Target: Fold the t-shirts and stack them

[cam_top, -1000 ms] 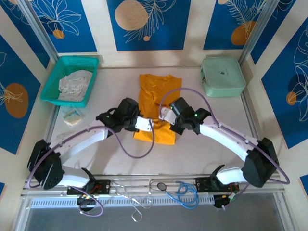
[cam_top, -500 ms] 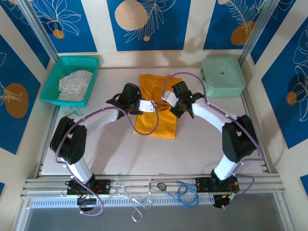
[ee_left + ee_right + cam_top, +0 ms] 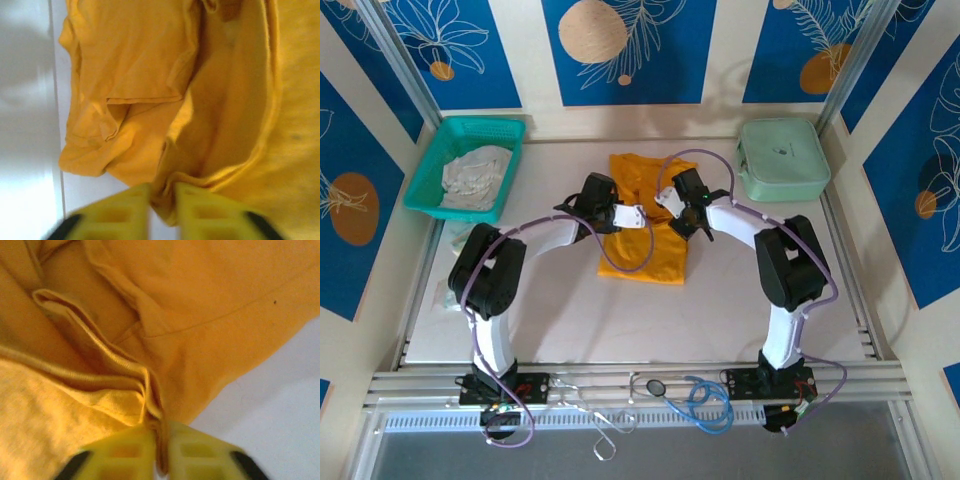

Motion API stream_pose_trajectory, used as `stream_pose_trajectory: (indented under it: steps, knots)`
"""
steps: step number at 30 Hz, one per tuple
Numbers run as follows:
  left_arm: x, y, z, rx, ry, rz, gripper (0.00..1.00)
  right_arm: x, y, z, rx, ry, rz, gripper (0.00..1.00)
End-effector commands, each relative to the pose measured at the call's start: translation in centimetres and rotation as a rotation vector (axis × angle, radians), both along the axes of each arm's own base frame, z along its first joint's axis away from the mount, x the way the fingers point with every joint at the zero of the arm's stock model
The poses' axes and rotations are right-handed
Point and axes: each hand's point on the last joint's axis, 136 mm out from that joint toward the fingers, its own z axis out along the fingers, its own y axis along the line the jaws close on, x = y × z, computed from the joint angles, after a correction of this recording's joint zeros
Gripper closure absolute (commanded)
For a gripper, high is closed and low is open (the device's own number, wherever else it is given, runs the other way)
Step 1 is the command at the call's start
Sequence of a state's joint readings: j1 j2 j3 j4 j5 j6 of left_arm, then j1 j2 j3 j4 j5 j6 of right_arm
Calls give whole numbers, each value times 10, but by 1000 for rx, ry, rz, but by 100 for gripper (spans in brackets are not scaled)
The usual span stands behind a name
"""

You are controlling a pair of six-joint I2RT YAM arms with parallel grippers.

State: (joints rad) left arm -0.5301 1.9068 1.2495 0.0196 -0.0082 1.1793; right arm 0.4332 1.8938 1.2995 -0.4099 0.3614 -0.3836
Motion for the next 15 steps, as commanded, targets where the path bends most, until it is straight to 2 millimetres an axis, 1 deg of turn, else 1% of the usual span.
stream_pose_trajectory:
  steps: [1,3,5,7,9,12,15]
  knots:
    - [31,6,20,-50,-94,92,58,27,-11,17,38,-67,-145,70]
    - [43,10,29,-71,-139,154,50,36,-20,27,83,-88,-228,64]
    - [56,19,39,-75,-207,226,43,42,-26,40,142,-111,-282,61]
    - [68,30,52,-65,-289,299,41,45,-29,55,205,-139,-316,60]
    - [76,41,68,-71,-372,367,34,44,-31,68,244,-156,-328,60]
    - [76,52,97,-130,-470,429,21,33,-31,80,261,-171,-300,60]
    - [64,55,123,-211,-497,431,15,15,-32,94,273,-207,-241,60]
